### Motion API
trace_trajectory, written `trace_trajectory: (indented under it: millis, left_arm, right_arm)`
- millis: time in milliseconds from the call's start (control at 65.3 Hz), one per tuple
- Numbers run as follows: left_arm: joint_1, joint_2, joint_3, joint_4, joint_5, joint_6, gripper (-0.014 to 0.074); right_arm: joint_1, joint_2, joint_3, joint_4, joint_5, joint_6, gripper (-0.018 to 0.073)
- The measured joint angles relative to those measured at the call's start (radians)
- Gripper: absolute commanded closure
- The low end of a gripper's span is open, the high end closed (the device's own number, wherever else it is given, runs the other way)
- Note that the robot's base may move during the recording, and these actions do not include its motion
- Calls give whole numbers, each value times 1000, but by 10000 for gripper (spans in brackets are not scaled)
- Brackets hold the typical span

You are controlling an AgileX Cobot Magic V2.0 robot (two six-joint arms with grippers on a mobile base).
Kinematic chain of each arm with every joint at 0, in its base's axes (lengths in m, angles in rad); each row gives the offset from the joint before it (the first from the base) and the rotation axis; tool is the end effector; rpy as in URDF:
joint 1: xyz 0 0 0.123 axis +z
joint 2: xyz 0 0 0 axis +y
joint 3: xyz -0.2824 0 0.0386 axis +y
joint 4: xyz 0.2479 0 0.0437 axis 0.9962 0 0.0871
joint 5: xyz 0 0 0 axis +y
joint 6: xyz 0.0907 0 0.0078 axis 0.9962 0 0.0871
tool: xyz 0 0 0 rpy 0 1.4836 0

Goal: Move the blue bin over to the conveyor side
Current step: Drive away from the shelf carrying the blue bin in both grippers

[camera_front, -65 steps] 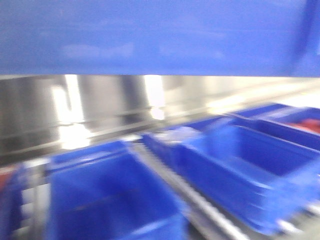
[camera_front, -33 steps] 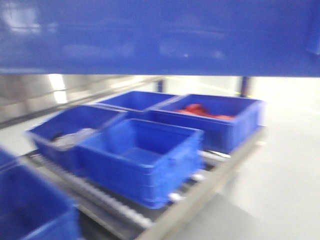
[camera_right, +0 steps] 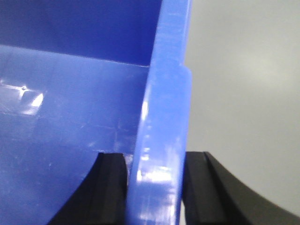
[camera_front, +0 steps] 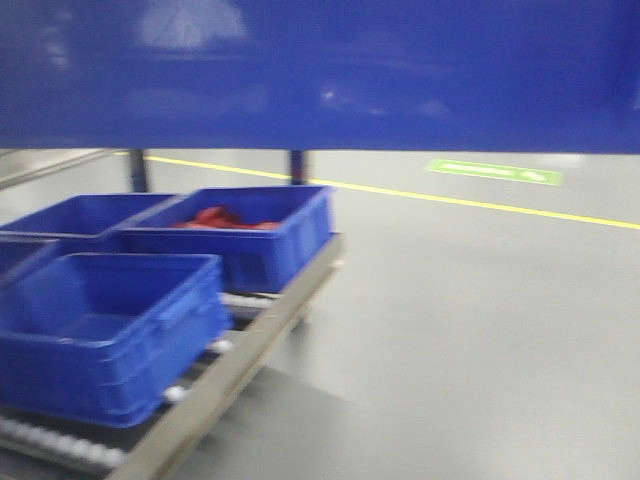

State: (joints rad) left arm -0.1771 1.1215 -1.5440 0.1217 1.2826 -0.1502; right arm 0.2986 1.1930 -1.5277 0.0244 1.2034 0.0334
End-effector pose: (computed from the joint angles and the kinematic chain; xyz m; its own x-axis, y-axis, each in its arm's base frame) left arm 0.1840 -0.0222 0.4726 -0.6920 0.0076 -0.7219 0.0132 0.9999 -0.0021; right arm 0.2058 0.0655 0.4582 -0.6856 -0.1669 -0.7086 -0.2809 0.9586 0.0459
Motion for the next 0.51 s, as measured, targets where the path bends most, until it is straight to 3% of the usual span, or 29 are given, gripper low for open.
trace_trajectory:
  millis: [505]
  left_arm:
    - [0, 0, 0, 0, 0, 0, 613]
  right_arm:
    - [0, 0, 0, 0, 0, 0, 638]
